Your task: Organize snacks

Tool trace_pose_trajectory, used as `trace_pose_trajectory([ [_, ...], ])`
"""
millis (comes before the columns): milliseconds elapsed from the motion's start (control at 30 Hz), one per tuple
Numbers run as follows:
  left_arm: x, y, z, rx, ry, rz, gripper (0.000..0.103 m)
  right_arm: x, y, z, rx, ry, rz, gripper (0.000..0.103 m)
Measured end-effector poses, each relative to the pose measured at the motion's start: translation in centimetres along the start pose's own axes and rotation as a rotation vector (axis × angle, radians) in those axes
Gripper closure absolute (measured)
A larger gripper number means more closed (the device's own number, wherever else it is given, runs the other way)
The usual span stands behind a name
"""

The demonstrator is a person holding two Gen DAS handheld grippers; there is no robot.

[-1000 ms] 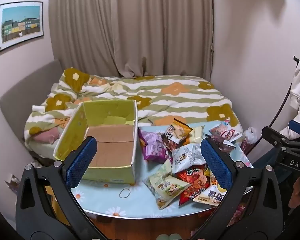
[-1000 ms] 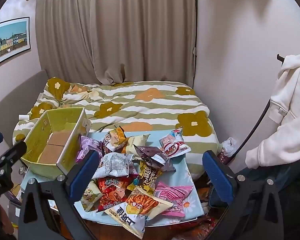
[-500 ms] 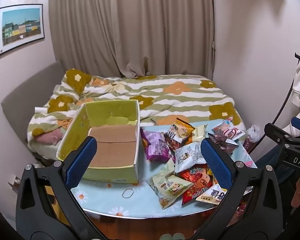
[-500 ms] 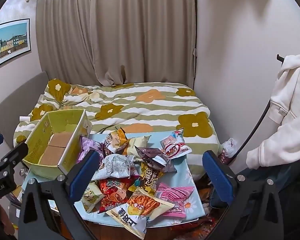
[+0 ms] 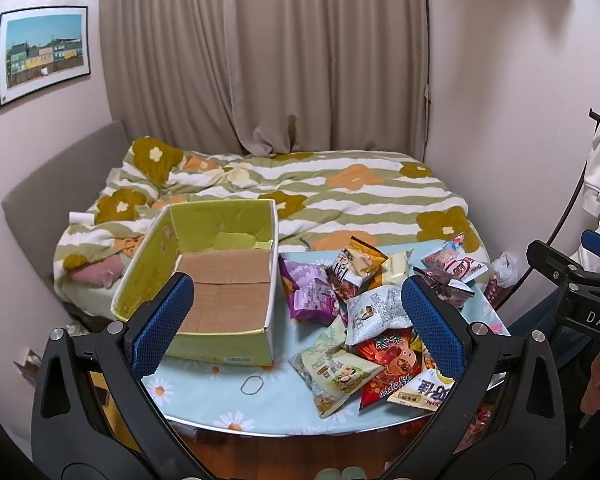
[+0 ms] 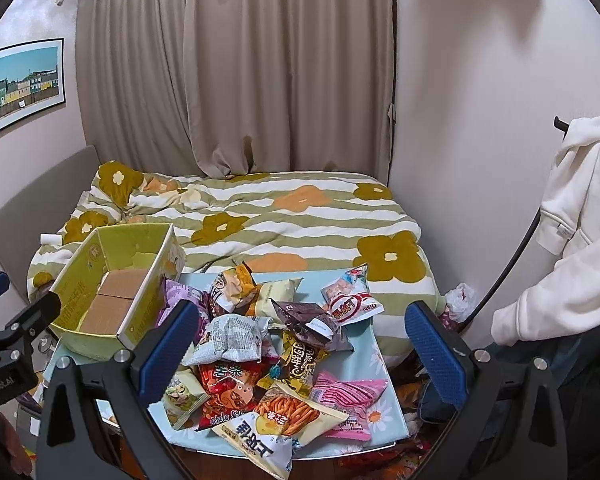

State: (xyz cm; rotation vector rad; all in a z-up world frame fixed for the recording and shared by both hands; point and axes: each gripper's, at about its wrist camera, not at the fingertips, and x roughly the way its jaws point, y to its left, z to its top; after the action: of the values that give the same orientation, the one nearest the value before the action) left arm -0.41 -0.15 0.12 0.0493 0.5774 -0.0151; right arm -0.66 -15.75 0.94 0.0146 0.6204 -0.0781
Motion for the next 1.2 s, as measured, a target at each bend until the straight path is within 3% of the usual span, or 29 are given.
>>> trace_pose_trajectory([
  [1200,0.19,-0.54,0.57,-0.001,-0.002,0.021,0.0,0.29,-0.26,0.21,0.008,-0.028,0.017,0.0],
])
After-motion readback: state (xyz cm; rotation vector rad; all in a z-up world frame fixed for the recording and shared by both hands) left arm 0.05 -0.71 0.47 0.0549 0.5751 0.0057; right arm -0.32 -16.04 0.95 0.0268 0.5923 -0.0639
